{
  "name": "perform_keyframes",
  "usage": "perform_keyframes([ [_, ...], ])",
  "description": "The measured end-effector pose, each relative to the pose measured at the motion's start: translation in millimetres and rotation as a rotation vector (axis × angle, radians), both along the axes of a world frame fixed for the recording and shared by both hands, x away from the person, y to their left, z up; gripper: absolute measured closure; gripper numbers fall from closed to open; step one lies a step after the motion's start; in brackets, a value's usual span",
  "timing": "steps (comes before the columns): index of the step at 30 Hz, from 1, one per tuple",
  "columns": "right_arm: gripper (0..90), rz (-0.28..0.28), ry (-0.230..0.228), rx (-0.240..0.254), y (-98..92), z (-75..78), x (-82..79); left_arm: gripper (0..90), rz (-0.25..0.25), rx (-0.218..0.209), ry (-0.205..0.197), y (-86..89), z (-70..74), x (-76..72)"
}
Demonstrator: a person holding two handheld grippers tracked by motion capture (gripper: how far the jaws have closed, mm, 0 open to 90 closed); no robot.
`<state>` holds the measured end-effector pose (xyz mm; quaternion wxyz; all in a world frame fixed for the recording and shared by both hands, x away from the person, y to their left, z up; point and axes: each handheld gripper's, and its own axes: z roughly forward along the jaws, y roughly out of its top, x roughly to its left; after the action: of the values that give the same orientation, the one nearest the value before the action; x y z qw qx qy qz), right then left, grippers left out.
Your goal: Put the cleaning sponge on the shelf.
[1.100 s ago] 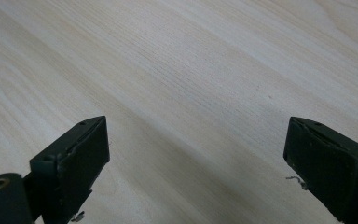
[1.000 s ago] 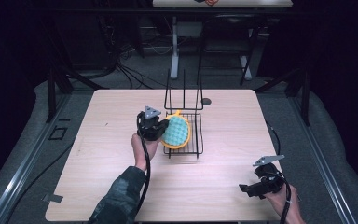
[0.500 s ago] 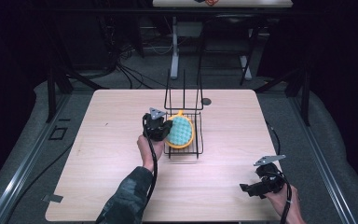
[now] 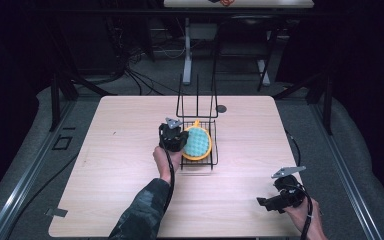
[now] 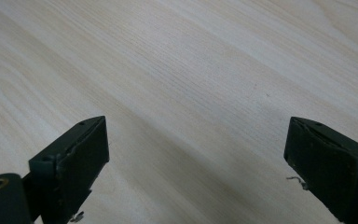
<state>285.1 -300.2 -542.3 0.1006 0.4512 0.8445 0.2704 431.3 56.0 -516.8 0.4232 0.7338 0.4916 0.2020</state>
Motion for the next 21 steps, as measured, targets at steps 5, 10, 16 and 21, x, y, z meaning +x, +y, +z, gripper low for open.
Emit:
perform_keyframes([
  [5, 6.1, -0.006, 0.009, 0.007, 0.5, -0.4, -0.5, 87.9, 0.018, 0.013, 0.017, -0.3, -4.2, 3.9],
  [10, 6.1, -0.004, 0.007, 0.008, 1.0, -0.6, -0.2, 87.9, 0.034, 0.007, 0.027, -2.3, -8.6, 6.6],
  [16, 6.1, -0.003, 0.004, 0.004, 0.8, -0.4, -0.3, 87.7, 0.055, 0.000, 0.047, -3.9, -13.4, 9.9],
  [21, 6.1, -0.004, 0.011, 0.008, 1.1, -0.8, -0.2, 85.0, 0.051, 0.004, 0.052, -4.0, -14.4, 10.9],
])
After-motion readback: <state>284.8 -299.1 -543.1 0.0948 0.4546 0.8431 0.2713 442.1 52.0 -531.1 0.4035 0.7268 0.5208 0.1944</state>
